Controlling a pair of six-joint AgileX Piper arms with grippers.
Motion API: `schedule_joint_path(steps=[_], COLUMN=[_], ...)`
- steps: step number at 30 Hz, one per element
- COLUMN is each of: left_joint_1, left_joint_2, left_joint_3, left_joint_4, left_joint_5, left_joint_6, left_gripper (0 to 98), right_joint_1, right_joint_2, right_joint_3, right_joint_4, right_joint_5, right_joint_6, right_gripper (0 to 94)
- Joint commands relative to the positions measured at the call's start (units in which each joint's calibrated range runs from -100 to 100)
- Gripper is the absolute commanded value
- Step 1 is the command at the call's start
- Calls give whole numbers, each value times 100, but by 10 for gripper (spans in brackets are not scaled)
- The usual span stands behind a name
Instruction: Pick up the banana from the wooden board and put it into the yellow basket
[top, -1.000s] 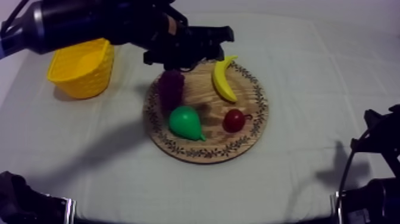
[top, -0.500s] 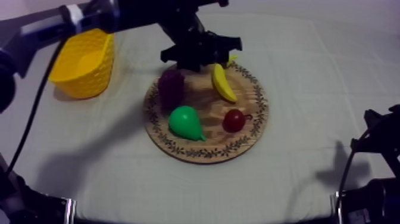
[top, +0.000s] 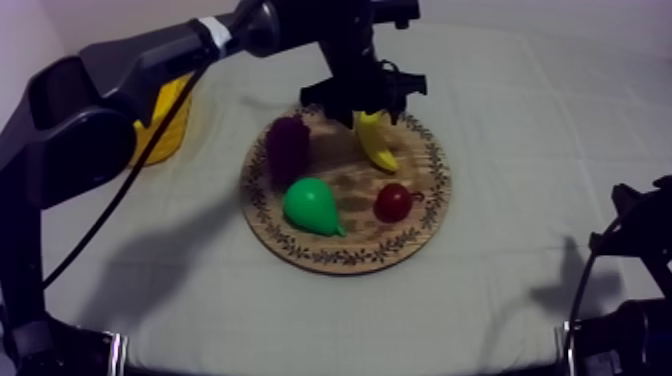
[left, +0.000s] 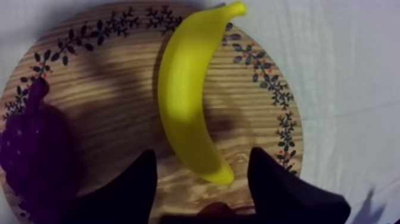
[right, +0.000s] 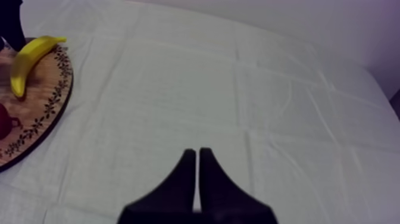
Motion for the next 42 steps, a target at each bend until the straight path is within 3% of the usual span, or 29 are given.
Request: schedule_joint_path(steps=[1, 13, 23, 29, 38, 42], left_joint_1=[-18, -48, -221, -200, -112, -47], left_joint_2=[205, 1085, 1417, 1426, 1171, 718], left_joint_3=[-390, -1796, -2120, -2126, -1999, -1900], left_joint_4=[4, 3, 209, 217, 82, -67], left_joint_5=[280, 1417, 1551, 1555, 1547, 1531], left_joint_6=[19, 7, -180, -311, -426, -442], left_gripper=[576, 483, 361, 287, 256, 259], right_joint_1=[0, 0, 0, 0, 0, 0], right_joint_2=[-2, -2, -2, -2, -2, -2], right_joint_3=[-3, -3, -3, -3, -3, -3], right_joint_4=[1, 1, 1, 1, 1, 1], right_joint_5=[-6, -6, -6, -6, -6, -6], right_joint_6=[2, 2, 2, 2, 2, 1], right_gripper=[3, 3, 3, 3, 3, 3])
